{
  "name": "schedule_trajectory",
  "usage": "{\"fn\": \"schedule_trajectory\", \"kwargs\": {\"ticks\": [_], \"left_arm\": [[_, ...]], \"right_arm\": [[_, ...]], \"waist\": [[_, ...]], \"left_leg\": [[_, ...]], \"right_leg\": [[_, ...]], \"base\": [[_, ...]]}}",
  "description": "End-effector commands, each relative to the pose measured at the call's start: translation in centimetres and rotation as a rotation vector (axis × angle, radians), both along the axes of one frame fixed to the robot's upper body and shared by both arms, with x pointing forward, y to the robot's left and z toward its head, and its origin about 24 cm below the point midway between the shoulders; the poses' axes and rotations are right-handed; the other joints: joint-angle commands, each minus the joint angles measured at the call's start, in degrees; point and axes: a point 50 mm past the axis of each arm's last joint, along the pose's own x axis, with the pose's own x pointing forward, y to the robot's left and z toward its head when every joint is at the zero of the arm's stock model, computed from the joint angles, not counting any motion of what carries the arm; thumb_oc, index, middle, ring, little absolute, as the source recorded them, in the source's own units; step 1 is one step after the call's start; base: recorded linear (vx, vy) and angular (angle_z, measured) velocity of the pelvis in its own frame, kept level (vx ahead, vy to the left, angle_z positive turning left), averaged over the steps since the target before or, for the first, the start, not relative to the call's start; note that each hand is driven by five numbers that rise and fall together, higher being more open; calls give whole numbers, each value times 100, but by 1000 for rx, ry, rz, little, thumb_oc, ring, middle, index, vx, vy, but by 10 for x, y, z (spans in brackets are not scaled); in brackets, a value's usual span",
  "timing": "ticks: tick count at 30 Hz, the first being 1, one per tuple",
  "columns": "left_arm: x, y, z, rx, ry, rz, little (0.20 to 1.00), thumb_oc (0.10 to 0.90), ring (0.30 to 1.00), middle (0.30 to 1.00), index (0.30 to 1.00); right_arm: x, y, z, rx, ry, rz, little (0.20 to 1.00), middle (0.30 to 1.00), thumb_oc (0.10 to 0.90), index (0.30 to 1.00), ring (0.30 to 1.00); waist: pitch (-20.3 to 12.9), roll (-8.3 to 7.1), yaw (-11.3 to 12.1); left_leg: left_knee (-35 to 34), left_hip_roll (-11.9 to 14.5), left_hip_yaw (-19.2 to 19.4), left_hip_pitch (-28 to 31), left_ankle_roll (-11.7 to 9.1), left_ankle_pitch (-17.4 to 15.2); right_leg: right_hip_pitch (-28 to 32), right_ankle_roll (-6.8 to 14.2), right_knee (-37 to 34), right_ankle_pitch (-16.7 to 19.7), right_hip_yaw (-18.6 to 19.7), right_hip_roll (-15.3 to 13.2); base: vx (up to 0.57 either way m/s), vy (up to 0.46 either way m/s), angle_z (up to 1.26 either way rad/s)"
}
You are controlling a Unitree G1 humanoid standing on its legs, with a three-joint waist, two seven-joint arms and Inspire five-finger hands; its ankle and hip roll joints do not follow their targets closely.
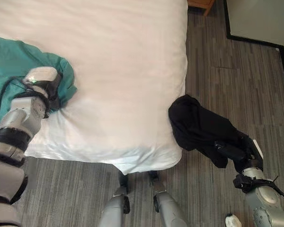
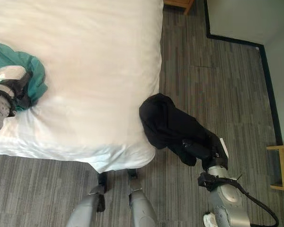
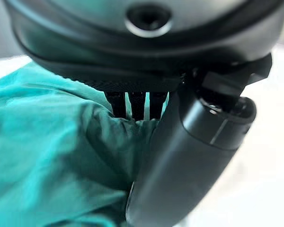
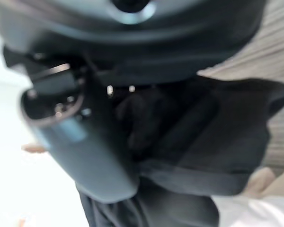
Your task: Pick up bed clothes into laundry basket.
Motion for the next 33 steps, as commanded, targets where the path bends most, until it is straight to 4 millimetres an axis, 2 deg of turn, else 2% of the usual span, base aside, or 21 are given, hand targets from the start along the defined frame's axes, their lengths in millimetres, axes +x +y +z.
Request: {"fn": "schedule_trajectory", "kwargs": {"ticks": [1, 3, 4, 5, 6, 7, 8, 9, 10, 13, 16, 17, 19, 20, 21, 23, 24, 26, 28, 30, 33], "left_arm": [[-8, -78, -54, -480, 71, -415, 300, 400, 300, 300, 300], [-21, -72, -51, -578, 32, -435, 300, 400, 300, 300, 300], [-43, -75, -38, -721, -14, -541, 300, 400, 300, 300, 300], [-54, -72, -33, -783, -44, -572, 300, 400, 300, 300, 300], [-57, -70, -33, -787, -44, -567, 300, 400, 300, 300, 300], [-73, -65, -30, -936, -91, -603, 300, 400, 300, 300, 300], [-77, -62, -31, -941, -93, -593, 300, 400, 300, 300, 300], [-98, -44, -19, -1051, -273, -584, 300, 400, 300, 300, 300], [-100, -43, -20, -1051, -276, -579, 300, 400, 300, 300, 300], [-124, -14, -11, -1097, -596, -476, 300, 400, 300, 300, 300], [-135, -6, -11, -1153, -805, -428, 300, 400, 300, 300, 300], [-139, -5, -11, -1168, -852, -425, 300, 400, 300, 300, 300], [-141, -6, -14, -1174, -889, -409, 300, 400, 300, 300, 300], [-143, -10, -14, -1182, -940, -409, 300, 400, 300, 300, 300], [-145, -10, -17, -1202, -971, -402, 300, 400, 300, 300, 300], [-154, -12, -22, -1233, -1030, -388, 300, 400, 300, 300, 300], [-158, -15, -26, -1266, -1063, -379, 300, 400, 300, 300, 300], [-167, -17, -36, -1275, -1088, -328, 300, 400, 300, 300, 300], [-169, -24, -39, -1266, -1093, -315, 300, 400, 300, 300, 300], [-164, -36, -47, -1362, -1047, -359, 300, 400, 300, 300, 300], [-152, -43, -44, -1357, -1001, -402, 300, 400, 300, 300, 300]], "right_arm": [[7, -16, 82, -111, -389, -67, 300, 300, 400, 300, 300], [8, -16, 82, -112, -387, -67, 300, 300, 400, 300, 300], [7, -20, 82, -128, -381, -78, 300, 300, 400, 300, 300], [7, -21, 83, -137, -383, -78, 300, 300, 400, 300, 300], [8, -19, 83, -137, -381, -72, 300, 300, 400, 300, 300], [8, -23, 83, -148, -378, -77, 300, 300, 400, 300, 300], [9, -21, 83, -149, -376, -66, 300, 300, 400, 300, 300], [6, -27, 84, -170, -377, -86, 300, 300, 400, 300, 300], [7, -26, 84, -171, -377, -81, 300, 300, 400, 300, 300], [7, -32, 91, -194, -403, -109, 300, 300, 400, 300, 300], [7, -39, 94, -188, -427, -165, 300, 300, 400, 300, 300], [9, -39, 100, -187, -453, -168, 300, 300, 400, 300, 300], [15, -36, 111, -187, -494, -159, 300, 300, 400, 300, 300], [18, -35, 113, -171, -506, -164, 300, 300, 400, 300, 300], [17, -36, 111, -149, -516, -173, 300, 300, 400, 300, 300], [14, -36, 108, -122, -523, -188, 300, 300, 400, 300, 300], [11, -39, 106, -117, -522, -211, 300, 300, 400, 300, 300], [0, -45, 102, -98, -525, -269, 300, 300, 400, 300, 300], [-10, -51, 95, -93, -516, -333, 300, 300, 400, 300, 300], [-15, -52, 83, -63, -492, -366, 300, 300, 400, 300, 300], [-11, -41, 63, -5, -430, -348, 300, 300, 400, 300, 300]], "waist": [[-80, 291, 107], [-125, 362, 140], [-213, 483, 251], [-281, 535, 308], [-287, 533, 277], [-445, 602, 391], [-444, 605, 328], [-612, 661, 470], [-611, 661, 441], [-823, 657, 597], [-1000, 566, 702], [-989, 519, 731], [-909, 404, 845], [-865, 334, 901], [-920, 283, 885], [-1103, 228, 861], [-1193, 229, 837], [-1366, 299, 725], [-1393, 357, 551], [-1404, 382, 450], [-1259, 241, 401]], "left_leg": [[-481, 108, -640, 538, -82, 20], [-519, 104, -671, 612, -92, 21], [-581, 85, -727, 785, -107, -5], [-610, 79, -755, 821, -122, 39], [-622, 82, -753, 836, -123, 39], [-669, 96, -794, 976, -146, 43], [-690, 100, -799, 1007, -147, 46], [-759, 115, -885, 1230, -165, 16], [-768, 118, -884, 1220, -170, 49], [-738, 140, -989, 1400, -213, 69], [-440, 146, -1044, 1452, -283, -71], [-147, 118, -1114, 1432, -324, -165], [408, -27, -1569, 1353, -410, -396], [697, -84, -1904, 1405, -465, -507], [822, 6, -2060, 1484, -481, -572], [882, 160, -2460, 1610, -547, -475], [914, 233, -2737, 1728, -580, -443], [766, 443, -2890, 2015, -598, -539], [447, 527, -2845, 2236, -545, -785], [-16, 501, -2465, 2472, -411, -1055], [51, 178, -2026, 2459, -186, -1322]], "right_leg": [[573, -363, 197, -106, -147, 341], [632, -383, 210, -146, -177, 334], [778, -419, 233, -252, -233, 326], [815, -435, 233, -253, -245, 319], [824, -437, 232, -256, -243, 322], [953, -469, 251, -338, -293, 325], [975, -472, 250, -346, -298, 328], [1185, -522, 277, -489, -370, 340], [1174, -523, 273, -460, -370, 342], [1426, -616, 326, -563, -471, 364], [1655, -718, 352, -702, -568, 350], [1720, -750, 396, -721, -575, 342], [1737, -785, 536, -702, -399, 319], [1687, -763, 617, -636, -273, 290], [1658, -735, 624, -631, -195, 226], [1538, -642, 639, -523, -29, 187], [1491, -590, 644, -487, 107, 198], [1432, -502, 661, -431, 297, 226], [1268, -398, 760, -312, 490, 221], [1090, -254, 755, -48, 708, 181], [778, 101, 291, 543, 910, -21]], "base": [[19, -22, 18], [36, -24, 7], [47, -35, 3], [48, -36, 5], [44, -48, 4], [49, -37, 4], [153, -101, -6], [94, -68, 7], [118, -108, 6], [66, -120, 8], [30, -129, 36], [-45, -105, 30], [-135, -42, 10], [-162, 48, -4], [-174, 76, -15], [-75, 110, -25], [-21, 134, -42], [0, 168, -62], [-133, 217, -61], [-224, 264, -62], [-381, 282, -100]]}}
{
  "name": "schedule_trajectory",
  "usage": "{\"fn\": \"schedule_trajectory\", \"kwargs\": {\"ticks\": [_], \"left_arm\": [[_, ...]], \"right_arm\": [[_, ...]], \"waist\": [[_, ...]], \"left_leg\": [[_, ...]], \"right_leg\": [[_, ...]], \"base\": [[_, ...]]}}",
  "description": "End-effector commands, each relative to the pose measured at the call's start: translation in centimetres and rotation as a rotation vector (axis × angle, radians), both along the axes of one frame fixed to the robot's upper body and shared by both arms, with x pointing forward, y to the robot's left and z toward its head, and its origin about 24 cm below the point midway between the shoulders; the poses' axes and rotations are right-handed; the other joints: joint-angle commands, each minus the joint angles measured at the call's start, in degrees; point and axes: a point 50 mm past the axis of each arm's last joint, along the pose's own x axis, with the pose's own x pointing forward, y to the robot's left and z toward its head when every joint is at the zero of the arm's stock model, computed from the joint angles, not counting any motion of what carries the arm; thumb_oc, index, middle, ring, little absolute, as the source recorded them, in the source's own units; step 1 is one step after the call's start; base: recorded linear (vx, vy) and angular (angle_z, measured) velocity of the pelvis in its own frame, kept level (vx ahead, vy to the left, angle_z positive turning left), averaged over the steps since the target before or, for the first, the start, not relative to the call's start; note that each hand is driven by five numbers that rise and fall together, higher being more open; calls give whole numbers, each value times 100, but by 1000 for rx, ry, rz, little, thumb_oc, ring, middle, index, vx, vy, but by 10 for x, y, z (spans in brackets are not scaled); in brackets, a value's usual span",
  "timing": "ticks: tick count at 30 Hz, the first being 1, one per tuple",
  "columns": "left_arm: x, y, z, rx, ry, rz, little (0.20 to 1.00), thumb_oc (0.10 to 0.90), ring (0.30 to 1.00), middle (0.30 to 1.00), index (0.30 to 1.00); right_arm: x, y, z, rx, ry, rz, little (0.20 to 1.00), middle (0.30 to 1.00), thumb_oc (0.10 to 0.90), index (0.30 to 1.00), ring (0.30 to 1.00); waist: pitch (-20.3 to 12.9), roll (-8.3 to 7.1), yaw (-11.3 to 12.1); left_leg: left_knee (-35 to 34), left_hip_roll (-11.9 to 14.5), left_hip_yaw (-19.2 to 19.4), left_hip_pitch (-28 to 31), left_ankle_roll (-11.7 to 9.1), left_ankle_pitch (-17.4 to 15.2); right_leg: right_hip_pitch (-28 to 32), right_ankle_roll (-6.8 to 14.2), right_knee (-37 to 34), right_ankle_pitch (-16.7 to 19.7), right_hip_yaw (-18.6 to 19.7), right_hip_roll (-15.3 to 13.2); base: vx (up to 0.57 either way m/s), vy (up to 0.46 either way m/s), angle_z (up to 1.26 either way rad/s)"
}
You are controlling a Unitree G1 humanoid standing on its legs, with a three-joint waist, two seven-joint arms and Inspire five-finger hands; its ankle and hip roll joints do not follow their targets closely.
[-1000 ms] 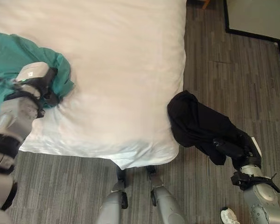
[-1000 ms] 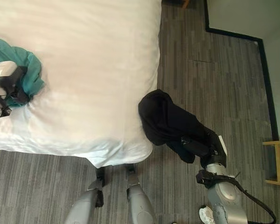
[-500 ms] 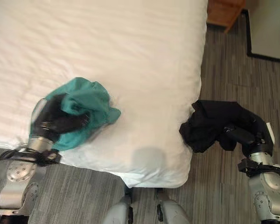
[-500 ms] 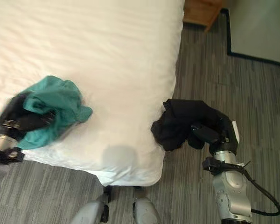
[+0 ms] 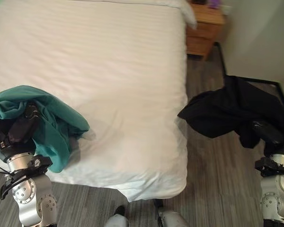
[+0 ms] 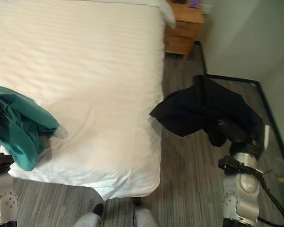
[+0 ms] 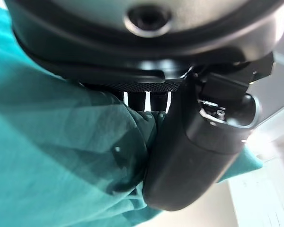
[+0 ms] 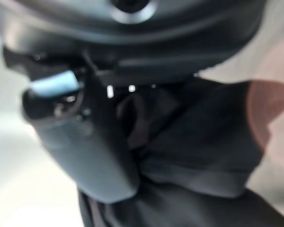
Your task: Pick up bed clothes into laundry basket.
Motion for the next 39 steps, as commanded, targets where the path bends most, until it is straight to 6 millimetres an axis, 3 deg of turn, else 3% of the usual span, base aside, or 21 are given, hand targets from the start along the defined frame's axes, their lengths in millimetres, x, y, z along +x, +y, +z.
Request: {"fn": "schedule_trajectory", "kwargs": {"ticks": [1, 2, 4, 5, 6, 8, 11, 14, 15, 16, 17, 19, 20, 21, 22, 23, 25, 28, 30, 32, 39], "left_arm": [[-5, -16, 52, 235, -227, -75, 300, 400, 300, 300, 300], [-5, -16, 52, 236, -229, -73, 300, 400, 300, 300, 300], [-7, -12, 53, 257, -217, -66, 300, 400, 300, 300, 300], [-7, -10, 51, 249, -209, -60, 300, 400, 300, 300, 300], [-9, -6, 47, 226, -196, -50, 300, 400, 300, 300, 300], [-16, 3, 42, 189, -179, 2, 300, 400, 300, 300, 300], [-25, 12, 33, 170, -130, 84, 300, 400, 300, 300, 300], [-32, 20, 27, 133, -108, 152, 300, 400, 300, 300, 300], [-33, 21, 25, 127, -99, 166, 300, 400, 300, 300, 300], [-32, 20, 30, 166, -102, 168, 300, 400, 300, 300, 300], [-31, 20, 30, 166, -103, 169, 300, 400, 300, 300, 300], [-24, 11, 29, 186, -95, 119, 300, 400, 300, 300, 300], [-20, 9, 32, 199, -105, 108, 300, 400, 300, 300, 300], [-17, 2, 34, 214, -115, 91, 300, 400, 300, 300, 300], [-17, 2, 34, 212, -116, 90, 300, 400, 300, 300, 300], [-16, -3, 29, 173, -120, 65, 300, 400, 300, 300, 300], [-17, -4, 26, 156, -119, 44, 300, 400, 300, 300, 300], [-14, -9, 23, 153, -98, 16, 300, 400, 300, 300, 300], [-8, -14, 18, 153, -72, -11, 300, 400, 300, 300, 300], [6, -29, 18, 153, -69, -98, 300, 400, 300, 300, 300], [6, -31, 8, 101, -56, -98, 300, 400, 300, 300, 300]], "right_arm": [[7, 9, 45, -196, -175, 71, 300, 300, 400, 300, 300], [8, 9, 45, -195, -177, 72, 300, 300, 400, 300, 300], [8, 20, 45, -205, -175, 123, 300, 300, 400, 300, 300], [8, 28, 44, -208, -178, 154, 300, 300, 400, 300, 300], [10, 35, 44, -214, -176, 188, 300, 300, 400, 300, 300], [11, 43, 52, -249, -200, 202, 300, 300, 400, 300, 300], [17, 47, 62, -275, -242, 160, 300, 300, 400, 300, 300], [24, 62, 68, -285, -273, 181, 300, 300, 400, 300, 300], [23, 63, 69, -313, -262, 188, 300, 300, 400, 300, 300], [21, 59, 76, -389, -250, 167, 300, 300, 400, 300, 300], [22, 59, 77, -391, -251, 165, 300, 300, 400, 300, 300], [21, 54, 68, -359, -228, 157, 300, 300, 400, 300, 300], [21, 53, 70, -358, -230, 161, 300, 300, 400, 300, 300], [33, 60, 73, -350, -256, 214, 300, 300, 400, 300, 300], [33, 60, 73, -352, -258, 215, 300, 300, 400, 300, 300], [37, 62, 74, -339, -262, 240, 300, 300, 400, 300, 300], [42, 68, 74, -326, -274, 280, 300, 300, 400, 300, 300], [39, 68, 64, -298, -241, 281, 300, 300, 400, 300, 300], [34, 66, 63, -284, -245, 259, 300, 300, 400, 300, 300], [28, 66, 50, -260, -200, 231, 300, 300, 400, 300, 300], [25, 63, 41, -247, -166, 204, 300, 300, 400, 300, 300]], "waist": [[-499, 282, -208], [-496, 232, -188], [-331, 243, -255], [-301, 295, -214], [-305, 424, -116], [-433, 594, -43], [-788, 578, 92], [-1097, 424, 416], [-1166, 376, 453], [-1189, 360, 402], [-1185, 375, 428], [-1091, 408, 252], [-1029, 401, 275], [-740, 302, 527], [-743, 319, 518], [-651, 202, 553], [-639, 39, 535], [-780, 29, 438], [-932, 236, 262], [-974, 424, 67], [-1155, 502, -41]], "left_leg": [[-47, -115, 204, -54, 232, -300], [2, -163, 242, -108, 225, -284], [208, -209, 531, -294, 270, -204], [173, -126, 737, -362, 279, -93], [68, 64, 1105, -439, 289, 137], [-92, 333, 1714, -574, 348, 434], [-251, 406, 2427, -787, 364, 641], [-235, 681, 3233, -1222, 180, 926], [-334, 855, 3509, -1300, 62, 1082], [-503, 1191, 3775, -1462, -141, 1396], [-542, 1222, 3794, -1438, -172, 1431], [-986, 1539, 3928, -1545, -457, 2043], [-947, 1452, 3585, -1542, -453, 1980], [-689, 935, 1682, -1363, -398, 1513], [-660, 948, 1663, -1367, -412, 1448], [-290, 720, 893, -1256, -407, 1071], [365, 330, 156, -1118, -368, 729], [343, 123, 90, -964, -195, 465], [-301, 37, 407, -737, -40, 524], [-669, -202, 343, -629, 135, 768], [-1071, -233, 309, -379, 150, 980]], "right_leg": [[-696, 508, -812, 725, -184, -59], [-736, 525, -824, 780, -126, -87], [-844, 393, -420, 435, -409, -22], [-805, 221, 176, 195, -784, -75], [-655, 25, 1004, -164, -1491, -234], [-255, -222, 2134, -651, -2196, -625], [561, -215, 2427, -697, -2307, -1025], [1285, 4, 1650, -265, -2748, -1750], [1487, 111, 1160, -371, -2881, -1748], [1617, 232, 391, -1056, -3017, -1565], [1626, 209, 348, -1039, -3001, -1531], [1604, 30, -336, -1361, -2713, -1034], [1519, -10, -279, -1364, -2606, -945], [1196, -180, -262, -1184, -2165, -680], [1213, -188, -268, -1207, -2177, -665], [1021, -226, -312, -1067, -1880, -548], [814, -271, -555, -743, -1412, -358], [815, -318, -716, -630, -868, -62], [816, -359, -755, -592, -909, 83], [721, -462, -680, -571, -912, 281], [846, -510, -678, -597, -878, 396]], "base": [[-516, 206, -122], [-607, 208, -151], [-536, 124, -142], [-681, 113, -111], [-706, 100, -163], [-613, 90, -226], [-411, -102, -184], [-397, -391, -184], [-527, -673, -208], [-403, -537, -182], [-367, -515, -165], [-281, -517, -126], [-466, -758, -118], [-288, -450, -112], [-350, -551, -184], [-148, -384, -190], [-175, -425, -162], [20, -243, -180], [1, -4, -135], [-81, -12, -72], [-36, -8, 2]]}}
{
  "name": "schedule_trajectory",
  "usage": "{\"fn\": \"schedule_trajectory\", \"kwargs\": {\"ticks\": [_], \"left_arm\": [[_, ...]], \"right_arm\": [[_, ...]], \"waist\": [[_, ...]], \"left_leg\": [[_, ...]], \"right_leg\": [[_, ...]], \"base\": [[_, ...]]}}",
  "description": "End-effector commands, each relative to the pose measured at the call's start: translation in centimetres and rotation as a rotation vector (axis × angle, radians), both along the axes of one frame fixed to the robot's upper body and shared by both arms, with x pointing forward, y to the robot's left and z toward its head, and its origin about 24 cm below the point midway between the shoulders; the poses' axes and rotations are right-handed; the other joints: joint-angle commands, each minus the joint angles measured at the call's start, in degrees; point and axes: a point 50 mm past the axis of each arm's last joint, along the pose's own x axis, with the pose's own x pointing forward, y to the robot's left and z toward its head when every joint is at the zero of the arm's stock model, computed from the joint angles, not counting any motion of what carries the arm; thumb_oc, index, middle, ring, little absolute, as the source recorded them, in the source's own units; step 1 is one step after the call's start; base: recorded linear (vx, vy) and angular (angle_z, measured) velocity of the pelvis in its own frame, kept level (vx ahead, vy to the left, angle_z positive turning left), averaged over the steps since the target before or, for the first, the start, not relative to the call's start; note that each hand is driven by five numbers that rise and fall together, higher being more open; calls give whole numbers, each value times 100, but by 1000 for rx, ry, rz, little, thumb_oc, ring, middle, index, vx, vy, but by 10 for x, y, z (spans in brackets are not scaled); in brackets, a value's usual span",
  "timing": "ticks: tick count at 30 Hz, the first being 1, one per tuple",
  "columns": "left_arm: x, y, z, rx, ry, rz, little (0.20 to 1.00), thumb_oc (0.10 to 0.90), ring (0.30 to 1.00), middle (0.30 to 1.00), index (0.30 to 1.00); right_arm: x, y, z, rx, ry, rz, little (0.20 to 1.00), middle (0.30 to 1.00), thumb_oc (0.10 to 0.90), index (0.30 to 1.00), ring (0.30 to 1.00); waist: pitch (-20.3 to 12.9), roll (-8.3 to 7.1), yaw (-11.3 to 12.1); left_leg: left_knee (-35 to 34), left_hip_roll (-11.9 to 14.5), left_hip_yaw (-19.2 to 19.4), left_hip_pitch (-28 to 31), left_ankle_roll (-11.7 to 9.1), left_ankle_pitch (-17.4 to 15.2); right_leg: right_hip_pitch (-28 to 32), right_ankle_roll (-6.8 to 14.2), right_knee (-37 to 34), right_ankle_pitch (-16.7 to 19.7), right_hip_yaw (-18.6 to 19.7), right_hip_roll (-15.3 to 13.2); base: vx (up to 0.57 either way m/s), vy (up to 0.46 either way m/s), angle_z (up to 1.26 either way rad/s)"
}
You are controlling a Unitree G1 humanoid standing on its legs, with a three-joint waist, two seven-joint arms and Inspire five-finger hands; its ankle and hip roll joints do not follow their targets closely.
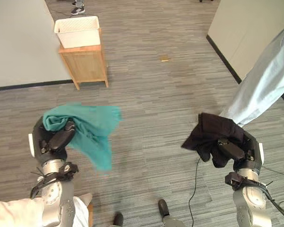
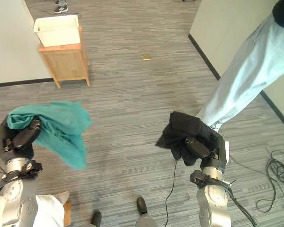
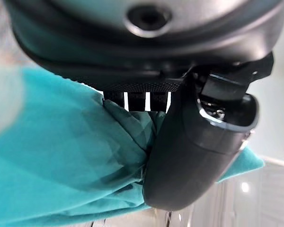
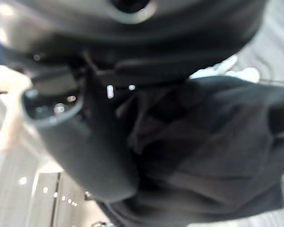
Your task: Pick up bed clothes into laundry basket.
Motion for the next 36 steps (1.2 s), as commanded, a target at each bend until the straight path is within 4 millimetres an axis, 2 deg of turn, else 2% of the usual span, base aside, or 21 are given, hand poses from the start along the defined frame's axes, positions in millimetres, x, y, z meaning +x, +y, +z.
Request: {"fn": "schedule_trajectory", "kwargs": {"ticks": [1, 2, 4, 5, 6, 8, 11, 14, 15, 17, 18, 21, 23, 24, 25, 28, 30, 32, 36], "left_arm": [[-9, 17, 47, 137, -225, 59, 300, 400, 300, 300, 300], [-9, 28, -41, 328, 327, -73, 300, 400, 300, 300, 300], [4, 18, -38, 333, 308, -137, 300, 400, 300, 300, 300], [5, 18, -37, 334, 307, -137, 300, 400, 300, 300, 300], [6, 15, -27, 350, 259, -156, 300, 400, 300, 300, 300], [6, 15, -25, 352, 250, -163, 300, 400, 300, 300, 300], [16, 10, -20, 341, 225, -184, 300, 400, 300, 300, 300], [32, -1, -2, 306, 120, -193, 300, 400, 300, 300, 300], [33, -4, 5, 299, 79, -194, 300, 400, 300, 300, 300], [28, -1, 26, 289, -30, -159, 300, 400, 300, 300, 300], [27, -1, 26, 288, -30, -158, 300, 400, 300, 300, 300], [18, 4, 49, 244, -154, -89, 300, 400, 300, 300, 300], [16, 3, 52, 225, -180, -89, 300, 400, 300, 300, 300], [15, 2, 54, 226, -190, -79, 300, 400, 300, 300, 300], [15, 1, 56, 226, -203, -80, 300, 400, 300, 300, 300], [8, 3, 59, 232, -224, -62, 300, 400, 300, 300, 300], [3, 8, 52, 205, -200, -39, 300, 400, 300, 300, 300], [1, 11, 43, 182, -163, -21, 300, 400, 300, 300, 300], [-7, 19, 35, 192, -120, 9, 300, 400, 300, 300, 300]], "right_arm": [[14, 2, 74, -109, -374, 34, 300, 300, 400, 300, 300], [-2, -17, -12, 144, -61, 16, 300, 300, 400, 300, 300], [-1, -13, -19, 174, -40, 0, 300, 300, 400, 300, 300], [-1, -13, -18, 175, -42, -1, 300, 300, 400, 300, 300], [-1, -8, -23, 225, -48, 8, 300, 300, 400, 300, 300], [0, -5, -24, 212, -34, 34, 300, 300, 400, 300, 300], [6, 0, -11, 116, -40, 107, 300, 300, 400, 300, 300], [12, -6, 15, -12, -111, 87, 300, 300, 400, 300, 300], [14, -6, 22, -35, -140, 81, 300, 300, 400, 300, 300], [25, 0, 40, -69, -208, 116, 300, 300, 400, 300, 300], [25, 0, 40, -70, -208, 116, 300, 300, 400, 300, 300], [38, 14, 76, -92, -365, 174, 300, 300, 400, 300, 300], [45, 17, 91, -94, -422, 193, 300, 300, 400, 300, 300], [45, 22, 100, -87, -464, 204, 300, 300, 400, 300, 300], [44, 28, 105, -66, -502, 227, 300, 300, 400, 300, 300], [37, 35, 100, -22, -504, 256, 300, 300, 400, 300, 300], [30, 36, 94, -30, -486, 259, 300, 300, 400, 300, 300], [24, 27, 86, -44, -453, 204, 300, 300, 400, 300, 300], [23, 25, 80, -23, -438, 182, 300, 300, 400, 300, 300]], "waist": [[-661, -45, 102], [-327, -57, 521], [-341, 12, 443], [-324, 15, 439], [-349, 19, 431], [-337, 36, 446], [-279, 42, 415], [-248, 91, 296], [-269, 106, 351], [-353, 98, 594], [-363, 100, 575], [-309, 52, 773], [-232, -51, 773], [-228, -152, 726], [-253, -208, 723], [-408, -245, 638], [-543, -179, 507], [-560, -112, 396], [-527, -113, 410]], "left_leg": [[-419, -652, -10, -262, 412, 453], [223, 79, 102, -528, -281, 586], [128, -70, -46, -476, -231, 604], [139, -74, -62, -508, -236, 659], [182, -167, -92, -450, -161, 524], [247, -199, -86, -472, -110, 534], [313, -346, -337, -430, -29, 482], [207, -512, -758, -557, -78, 678], [146, -528, -784, -584, -106, 729], [104, -539, -808, -711, -156, 824], [101, -542, -820, -721, -156, 830], [118, -538, -778, -968, -314, 1048], [467, -569, -356, -1123, -223, 902], [688, -486, 138, -1085, -94, 658], [801, -468, 304, -999, -30, 463], [742, -466, 304, -695, 33, 290], [427, -412, 427, -465, 135, 317], [265, -429, 559, -417, 176, 341], [299, -564, 479, -409, 261, 253]], "right_leg": [[362, -465, 199, -805, -298, 733], [582, -270, 855, -1376, -1336, 254], [559, -284, 890, -1383, -1361, 257], [532, -279, 899, -1336, -1367, 258], [553, -267, 1008, -1427, -1370, 229], [497, -246, 1231, -1466, -1351, 218], [381, -194, 1890, -1717, -1172, 204], [288, -179, 2014, -1712, -246, 571], [287, -217, 1919, -1672, -193, 616], [427, -302, 1446, -1677, -427, 504], [443, -303, 1395, -1654, -440, 497], [664, -418, 905, -1493, -691, 565], [717, -427, 774, -1369, -858, 519], [693, -417, 731, -1295, -980, 422], [683, -421, 688, -1268, -1047, 363], [567, -426, 636, -1139, -1238, 322], [527, -419, 650, -1145, -1378, 375], [520, -426, 625, -1156, -1529, 395], [547, -377, 650, -1153, -1488, 346]], "base": [[-33, 0, -2], [-42, 35, 2], [-62, 66, 29], [-24, 67, 35], [-10, 41, 22], [-12, 53, 11], [-22, 39, 8], [-100, -52, 66], [-156, -120, 96], [-117, -128, 44], [-49, -121, 21], [-100, -171, 42], [-203, -142, 89], [-217, -96, 108], [-230, -75, 94], [-114, -26, 51], [-16, 13, 42], [-41, 88, 43], [15, 68, 2]]}}
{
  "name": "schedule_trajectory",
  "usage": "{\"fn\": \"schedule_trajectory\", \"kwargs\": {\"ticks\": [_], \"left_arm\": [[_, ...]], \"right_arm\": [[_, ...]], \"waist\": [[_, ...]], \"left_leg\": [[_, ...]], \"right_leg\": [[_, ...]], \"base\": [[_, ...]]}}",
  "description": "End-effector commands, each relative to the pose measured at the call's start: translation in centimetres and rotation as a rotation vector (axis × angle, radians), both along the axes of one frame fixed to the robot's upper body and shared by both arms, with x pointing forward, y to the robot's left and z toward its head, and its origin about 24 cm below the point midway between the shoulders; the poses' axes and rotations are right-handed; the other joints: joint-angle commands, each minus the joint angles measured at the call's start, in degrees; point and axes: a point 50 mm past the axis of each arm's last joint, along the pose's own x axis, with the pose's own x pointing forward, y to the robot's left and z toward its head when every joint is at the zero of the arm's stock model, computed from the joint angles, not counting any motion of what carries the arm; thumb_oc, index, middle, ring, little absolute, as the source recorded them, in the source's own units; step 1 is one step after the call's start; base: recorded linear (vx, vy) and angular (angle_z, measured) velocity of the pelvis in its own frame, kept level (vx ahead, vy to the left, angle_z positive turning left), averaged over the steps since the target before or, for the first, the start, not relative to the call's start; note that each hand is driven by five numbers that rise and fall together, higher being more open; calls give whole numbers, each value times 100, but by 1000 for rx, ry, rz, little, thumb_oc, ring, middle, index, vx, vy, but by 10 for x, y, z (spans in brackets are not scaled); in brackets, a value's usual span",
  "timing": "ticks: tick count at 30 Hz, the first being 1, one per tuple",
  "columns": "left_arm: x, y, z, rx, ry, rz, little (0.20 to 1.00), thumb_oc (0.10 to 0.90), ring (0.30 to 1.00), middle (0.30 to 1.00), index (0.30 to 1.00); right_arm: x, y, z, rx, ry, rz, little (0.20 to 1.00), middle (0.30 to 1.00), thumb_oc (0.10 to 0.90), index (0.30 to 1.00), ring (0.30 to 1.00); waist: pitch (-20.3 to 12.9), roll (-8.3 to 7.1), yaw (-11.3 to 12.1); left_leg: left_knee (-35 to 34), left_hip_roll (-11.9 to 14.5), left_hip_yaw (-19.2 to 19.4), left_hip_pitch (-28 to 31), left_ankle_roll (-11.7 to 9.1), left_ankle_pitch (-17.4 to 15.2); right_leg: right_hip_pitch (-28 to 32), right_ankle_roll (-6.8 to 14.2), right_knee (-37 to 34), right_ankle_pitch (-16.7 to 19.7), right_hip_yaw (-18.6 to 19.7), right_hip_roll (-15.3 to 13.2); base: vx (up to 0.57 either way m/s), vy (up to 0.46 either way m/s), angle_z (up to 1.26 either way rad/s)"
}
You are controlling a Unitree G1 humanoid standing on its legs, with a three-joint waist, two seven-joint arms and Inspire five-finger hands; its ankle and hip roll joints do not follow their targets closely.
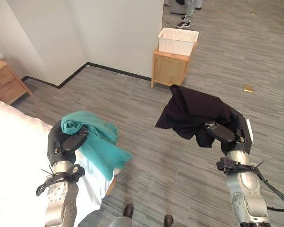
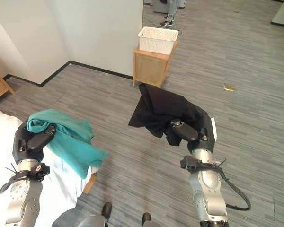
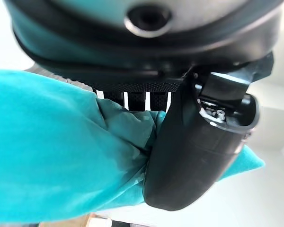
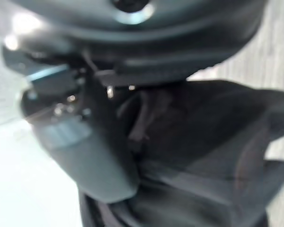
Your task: Pick up bed clothes into laundry basket.
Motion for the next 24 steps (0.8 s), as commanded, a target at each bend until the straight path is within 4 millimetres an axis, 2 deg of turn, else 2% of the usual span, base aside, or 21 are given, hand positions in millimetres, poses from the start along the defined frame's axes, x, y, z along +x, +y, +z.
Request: {"fn": "schedule_trajectory", "kwargs": {"ticks": [1, 5, 9, 10, 11, 12, 13, 14, 16, 17, 19, 21, 22, 23, 24], "left_arm": [[-9, 14, 51, 116, -267, 34, 300, 400, 300, 300, 300], [-18, 20, 43, 108, -233, 73, 300, 400, 300, 300, 300], [-19, 25, 50, 161, -237, 83, 300, 400, 300, 300, 300], [-19, 26, 53, 173, -244, 86, 300, 400, 300, 300, 300], [-17, 26, 55, 186, -245, 84, 300, 400, 300, 300, 300], [-13, 26, 60, 209, -255, 78, 300, 400, 300, 300, 300], [-10, 26, 63, 212, -267, 77, 300, 400, 300, 300, 300], [-7, 24, 66, 218, -280, 66, 300, 400, 300, 300, 300], [-5, 24, 70, 220, -298, 62, 300, 400, 300, 300, 300], [-6, 25, 72, 222, -307, 60, 300, 400, 300, 300, 300], [-7, 26, 74, 224, -314, 53, 300, 400, 300, 300, 300], [-5, 28, 75, 232, -312, 57, 300, 400, 300, 300, 300], [-5, 29, 76, 240, -318, 69, 300, 400, 300, 300, 300], [-5, 29, 76, 241, -318, 70, 300, 400, 300, 300, 300], [-5, 29, 77, 258, -315, 68, 300, 400, 300, 300, 300]], "right_arm": [[1, -7, 48, -67, -266, -36, 300, 300, 400, 300, 300], [-2, -12, 54, -105, -289, -69, 300, 300, 400, 300, 300], [-5, -15, 50, -102, -270, -92, 300, 300, 400, 300, 300], [-5, -14, 47, -89, -259, -82, 300, 300, 400, 300, 300], [-4, -11, 41, -81, -236, -67, 300, 300, 400, 300, 300], [-5, -6, 38, -110, -209, -32, 300, 300, 400, 300, 300], [-4, -4, 36, -117, -204, -24, 300, 300, 400, 300, 300], [-2, -2, 32, -115, -186, -21, 300, 300, 400, 300, 300], [-1, 0, 28, -91, -176, -12, 300, 300, 400, 300, 300], [-1, 0, 28, -76, -178, -11, 300, 300, 400, 300, 300], [-2, -8, 25, -95, -163, -38, 300, 300, 400, 300, 300], [-3, -9, 26, -93, -165, -48, 300, 300, 400, 300, 300], [-4, -11, 27, -109, -166, -52, 300, 300, 400, 300, 300], [-4, -11, 27, -109, -166, -53, 300, 300, 400, 300, 300], [-5, -11, 27, -113, -164, -46, 300, 300, 400, 300, 300]], "waist": [[-684, -181, -168], [-672, -184, -140], [-643, -172, -156], [-617, -152, -161], [-573, -121, -176], [-347, -29, -312], [-234, 4, -359], [-188, 36, -384], [-189, 57, -426], [-219, 46, -445], [-241, -32, -570], [-272, -76, -649], [-287, -113, -692], [-282, -99, -706], [-332, -102, -665]], "left_leg": [[114, -393, 99, 78, 111, -309], [97, -398, 179, 115, 166, -357], [160, -351, 292, 130, 221, -483], [164, -321, 343, 153, 254, -523], [140, -278, 384, 240, 321, -618], [106, -183, 459, 448, 410, -701], [100, -133, 499, 508, 411, -716], [80, -106, 482, 586, 403, -751], [-38, 12, 551, 790, 349, -875], [-94, 131, 600, 909, 253, -961], [-182, 420, 587, 1285, 5, -1159], [-197, 782, 558, 1500, -216, -1187], [-90, 978, 553, 1523, -326, -1069], [-87, 1003, 536, 1525, -343, -1070], [223, 1102, 415, 1406, -410, -824]], "right_leg": [[352, -65, -646, -61, 47, 259], [343, -45, -618, -83, 203, 229], [265, -8, -335, -223, 258, 195], [169, 33, -62, -265, 250, 190], [-20, 112, 514, -315, 210, 184], [-683, 460, 1745, 184, 176, 219], [-974, 565, 2199, 269, 228, 254], [-1189, 549, 2267, 298, 159, 193], [-1508, 455, 1958, 266, -140, -148], [-1584, 431, 1610, 220, -302, -356], [-1760, 487, 750, 343, -439, -533], [-1620, 591, 130, 436, -534, -444], [-1481, 553, 90, 482, -527, -347], [-1461, 542, 81, 479, -552, -332], [-1343, 482, 121, 404, -544, -254]], "base": [[39, 71, -16], [72, 57, -29], [116, 48, -11], [118, 51, -22], [155, 93, -37], [127, 76, -56], [129, 40, -63], [187, -18, -65], [325, -97, -56], [432, -204, -51], [515, -278, -41], [487, -327, -19], [305, -258, -4], [259, -240, 22], [323, -254, 57]]}}
